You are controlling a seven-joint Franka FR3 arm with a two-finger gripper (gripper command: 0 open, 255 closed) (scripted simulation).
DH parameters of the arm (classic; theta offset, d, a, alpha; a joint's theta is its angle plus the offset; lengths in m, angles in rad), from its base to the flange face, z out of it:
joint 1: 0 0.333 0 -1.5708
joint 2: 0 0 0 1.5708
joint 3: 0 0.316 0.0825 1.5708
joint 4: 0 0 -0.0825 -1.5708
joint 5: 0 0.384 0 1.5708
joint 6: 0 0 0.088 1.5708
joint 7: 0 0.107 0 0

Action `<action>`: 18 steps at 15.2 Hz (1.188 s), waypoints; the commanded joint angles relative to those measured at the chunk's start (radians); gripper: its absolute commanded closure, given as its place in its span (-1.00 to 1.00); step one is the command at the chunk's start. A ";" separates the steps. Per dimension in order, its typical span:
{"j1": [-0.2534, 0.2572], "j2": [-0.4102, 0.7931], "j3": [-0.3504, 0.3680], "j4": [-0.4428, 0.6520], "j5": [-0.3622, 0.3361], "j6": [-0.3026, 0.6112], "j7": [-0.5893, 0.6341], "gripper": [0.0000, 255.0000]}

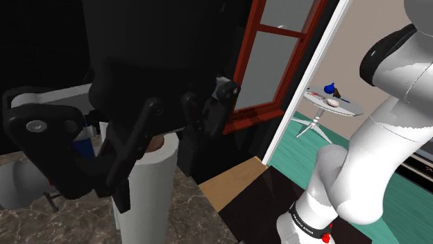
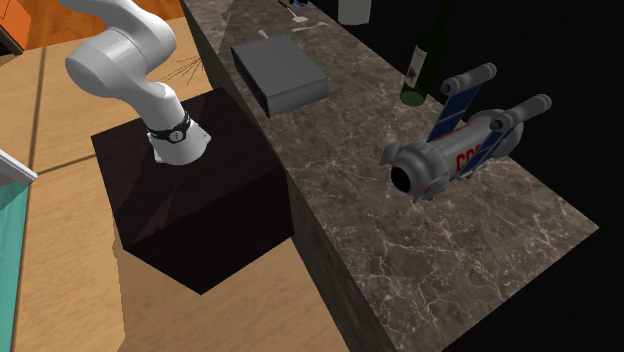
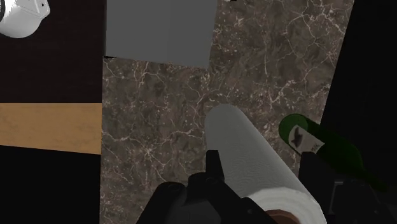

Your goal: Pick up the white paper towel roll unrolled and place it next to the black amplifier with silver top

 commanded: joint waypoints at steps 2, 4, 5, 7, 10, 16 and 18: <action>0.037 0.023 0.047 0.023 -0.016 -0.004 0.085 1.00; 0.067 0.048 0.081 0.045 -0.034 -0.008 0.145 1.00; 0.083 0.063 0.098 0.059 -0.046 -0.011 0.177 1.00; 0.111 0.091 0.125 0.084 -0.068 -0.017 0.227 1.00; 0.101 0.061 0.115 0.014 -0.045 0.032 0.212 1.00; 0.090 0.015 0.102 -0.109 -0.012 0.123 0.189 1.00; 0.088 0.003 0.098 -0.147 -0.004 0.152 0.184 1.00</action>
